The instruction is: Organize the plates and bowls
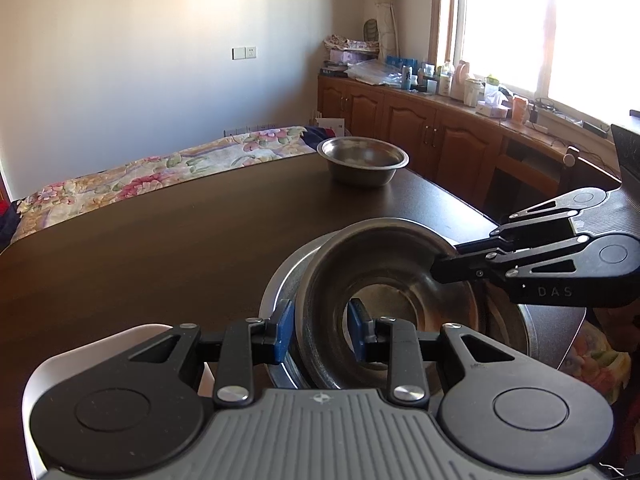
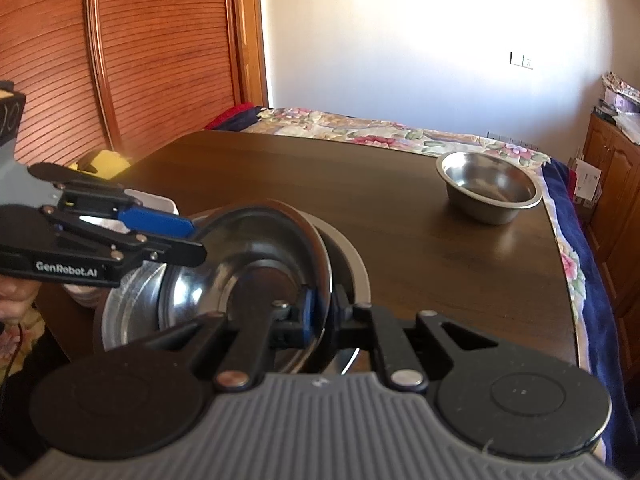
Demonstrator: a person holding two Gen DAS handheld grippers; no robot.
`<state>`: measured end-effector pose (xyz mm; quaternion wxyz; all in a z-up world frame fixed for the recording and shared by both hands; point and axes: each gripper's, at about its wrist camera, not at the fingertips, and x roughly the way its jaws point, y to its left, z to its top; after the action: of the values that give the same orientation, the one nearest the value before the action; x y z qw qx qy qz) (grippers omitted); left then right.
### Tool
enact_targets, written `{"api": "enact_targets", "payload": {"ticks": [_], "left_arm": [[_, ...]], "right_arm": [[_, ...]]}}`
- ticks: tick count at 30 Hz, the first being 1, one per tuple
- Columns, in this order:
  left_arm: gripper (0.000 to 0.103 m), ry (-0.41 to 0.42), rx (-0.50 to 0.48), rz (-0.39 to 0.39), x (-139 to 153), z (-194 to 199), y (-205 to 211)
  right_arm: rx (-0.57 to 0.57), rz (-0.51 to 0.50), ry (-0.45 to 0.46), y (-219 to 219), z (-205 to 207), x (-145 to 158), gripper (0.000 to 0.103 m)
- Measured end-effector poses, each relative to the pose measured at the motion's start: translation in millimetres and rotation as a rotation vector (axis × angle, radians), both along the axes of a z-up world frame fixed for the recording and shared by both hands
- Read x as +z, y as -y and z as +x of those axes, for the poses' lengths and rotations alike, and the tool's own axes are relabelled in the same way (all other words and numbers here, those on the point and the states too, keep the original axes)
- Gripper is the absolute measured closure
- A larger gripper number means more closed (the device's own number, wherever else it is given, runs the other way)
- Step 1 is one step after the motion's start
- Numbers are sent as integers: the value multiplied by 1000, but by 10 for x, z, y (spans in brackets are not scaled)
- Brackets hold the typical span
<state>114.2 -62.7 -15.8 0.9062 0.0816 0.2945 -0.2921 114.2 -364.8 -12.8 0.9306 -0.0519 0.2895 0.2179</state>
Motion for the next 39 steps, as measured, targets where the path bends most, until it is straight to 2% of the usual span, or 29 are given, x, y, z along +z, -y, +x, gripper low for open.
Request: {"api": "enact_targets", "payload": {"ticks": [17,19,24,28,30,31,33,37,39], "left_arm": [[70,19,9,-21,72,32,20],[67,22,15,-25,87,52,34],[47,33,22,-34,114,84,56],[43,38,29,-34,119,105,75],[36,43,33,-33,120,118,105],[35,47,34,-32,121,121,117],[35,48,34,-31,125,142,143],[32,59,42,-19,157,203,213],[30,63,50,-15,183,253,250]], "right_arm": [[-35,41,62,52,29,104,90],[-40,49,70,75,33,116,90],[-54,65,91,140,47,140,90],[-67,73,104,210,66,151,89],[-75,74,112,251,79,161,86],[-79,76,114,274,86,164,83],[-88,83,122,326,110,178,71],[-98,85,139,431,176,217,68],[-104,79,154,486,225,231,62]]}}
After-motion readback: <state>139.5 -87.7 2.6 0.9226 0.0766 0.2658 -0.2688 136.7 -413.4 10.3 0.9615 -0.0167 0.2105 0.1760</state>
